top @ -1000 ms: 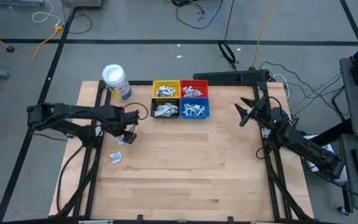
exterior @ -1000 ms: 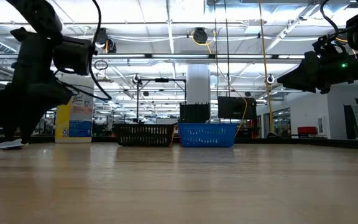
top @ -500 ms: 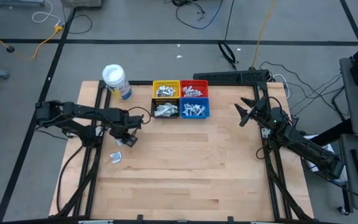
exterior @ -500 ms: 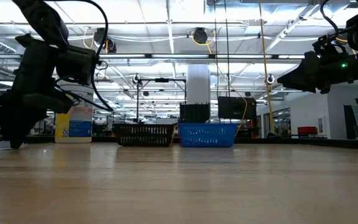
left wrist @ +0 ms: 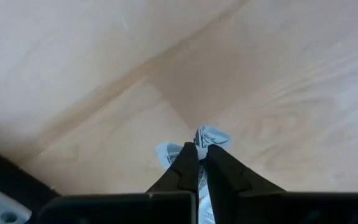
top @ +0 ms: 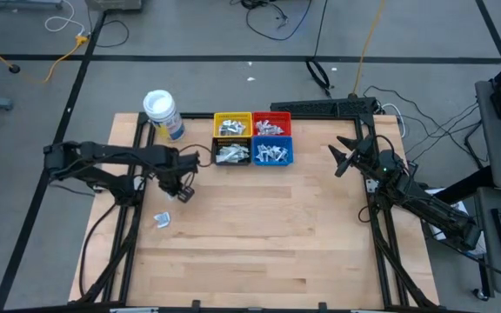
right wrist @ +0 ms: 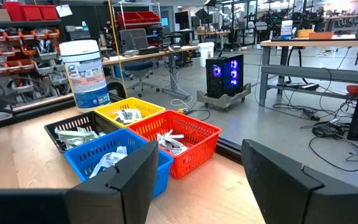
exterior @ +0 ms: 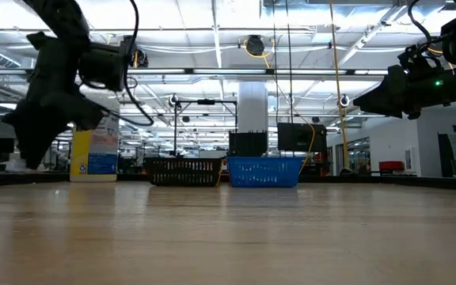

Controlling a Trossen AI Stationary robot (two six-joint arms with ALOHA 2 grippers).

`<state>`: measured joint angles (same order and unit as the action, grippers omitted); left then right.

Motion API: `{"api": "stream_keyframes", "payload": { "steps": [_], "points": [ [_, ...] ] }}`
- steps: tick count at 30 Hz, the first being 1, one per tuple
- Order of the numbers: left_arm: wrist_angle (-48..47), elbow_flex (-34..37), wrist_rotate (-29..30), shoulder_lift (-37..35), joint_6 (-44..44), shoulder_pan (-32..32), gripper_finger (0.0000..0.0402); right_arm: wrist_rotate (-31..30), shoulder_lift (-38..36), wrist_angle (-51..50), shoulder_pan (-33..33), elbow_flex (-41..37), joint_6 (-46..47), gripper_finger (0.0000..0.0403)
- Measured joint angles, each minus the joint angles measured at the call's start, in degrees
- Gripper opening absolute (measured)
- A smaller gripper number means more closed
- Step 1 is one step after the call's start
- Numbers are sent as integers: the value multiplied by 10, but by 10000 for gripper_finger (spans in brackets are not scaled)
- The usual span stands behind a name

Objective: Pick & Place First Aid Supplies
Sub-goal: Put the gray towelette pack into the yellow basket

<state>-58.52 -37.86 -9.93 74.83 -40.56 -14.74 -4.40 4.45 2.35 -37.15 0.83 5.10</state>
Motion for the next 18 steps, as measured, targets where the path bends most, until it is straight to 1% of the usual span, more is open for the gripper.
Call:
{"api": "stream_keyframes", "payload": {
  "steps": [9,14,18],
  "points": [
    [-104,-87,-4,-43,43,-53,9,0,0,0,0,0,0,228],
    [-161,-123,-10,-44,58,-77,9,0,0,0,0,0,0,228],
    [-179,-141,-10,-38,68,-89,9,0,0,0,0,0,0,228]
  ]
}}
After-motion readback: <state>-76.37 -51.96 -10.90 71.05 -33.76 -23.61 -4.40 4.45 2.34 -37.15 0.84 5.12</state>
